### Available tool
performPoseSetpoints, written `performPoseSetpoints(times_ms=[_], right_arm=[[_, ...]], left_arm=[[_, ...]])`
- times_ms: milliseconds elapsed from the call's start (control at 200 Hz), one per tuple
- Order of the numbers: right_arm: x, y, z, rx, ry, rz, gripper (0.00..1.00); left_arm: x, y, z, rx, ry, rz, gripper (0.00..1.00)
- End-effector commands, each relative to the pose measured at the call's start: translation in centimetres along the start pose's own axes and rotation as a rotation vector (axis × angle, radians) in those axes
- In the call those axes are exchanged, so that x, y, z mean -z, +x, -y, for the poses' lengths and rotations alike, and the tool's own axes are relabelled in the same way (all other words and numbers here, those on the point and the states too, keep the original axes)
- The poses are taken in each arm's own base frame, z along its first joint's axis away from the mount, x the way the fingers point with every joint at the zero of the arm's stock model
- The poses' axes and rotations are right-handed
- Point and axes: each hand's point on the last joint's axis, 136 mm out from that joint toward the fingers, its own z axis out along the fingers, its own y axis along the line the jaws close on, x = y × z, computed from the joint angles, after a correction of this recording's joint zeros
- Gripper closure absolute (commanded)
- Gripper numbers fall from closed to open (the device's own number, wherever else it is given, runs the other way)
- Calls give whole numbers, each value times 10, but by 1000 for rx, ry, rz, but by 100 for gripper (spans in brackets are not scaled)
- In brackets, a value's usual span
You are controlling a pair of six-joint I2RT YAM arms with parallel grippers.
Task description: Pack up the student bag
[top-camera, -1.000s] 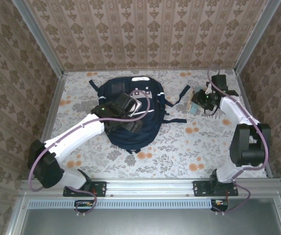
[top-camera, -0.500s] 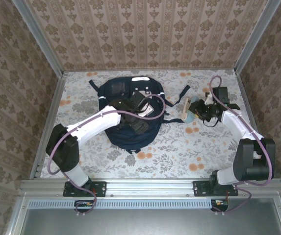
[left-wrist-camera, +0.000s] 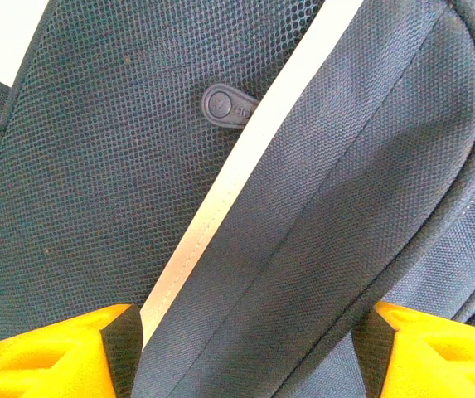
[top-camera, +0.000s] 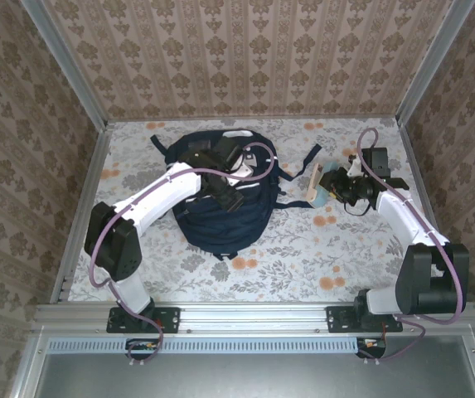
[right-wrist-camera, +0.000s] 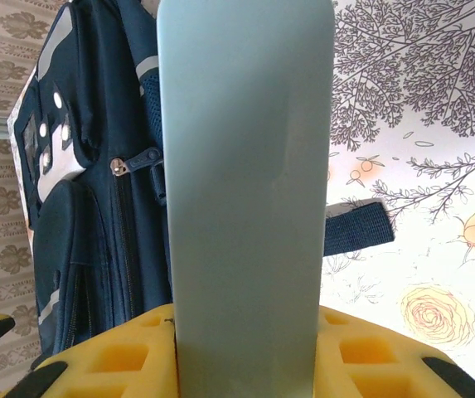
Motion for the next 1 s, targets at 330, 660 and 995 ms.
performPoseSetpoints(times_ms=[330, 660, 995], right_arm=[[14, 0, -27, 40, -67, 33, 68], [17, 0, -34, 51, -69, 34, 68], [34, 1, -49, 45, -136, 88, 69]], left_arm=[[-16, 17, -30, -132, -179, -45, 47], [-20, 37, -42, -179, -264, -121, 65], [33, -33, -20, -95, -213, 199, 93]])
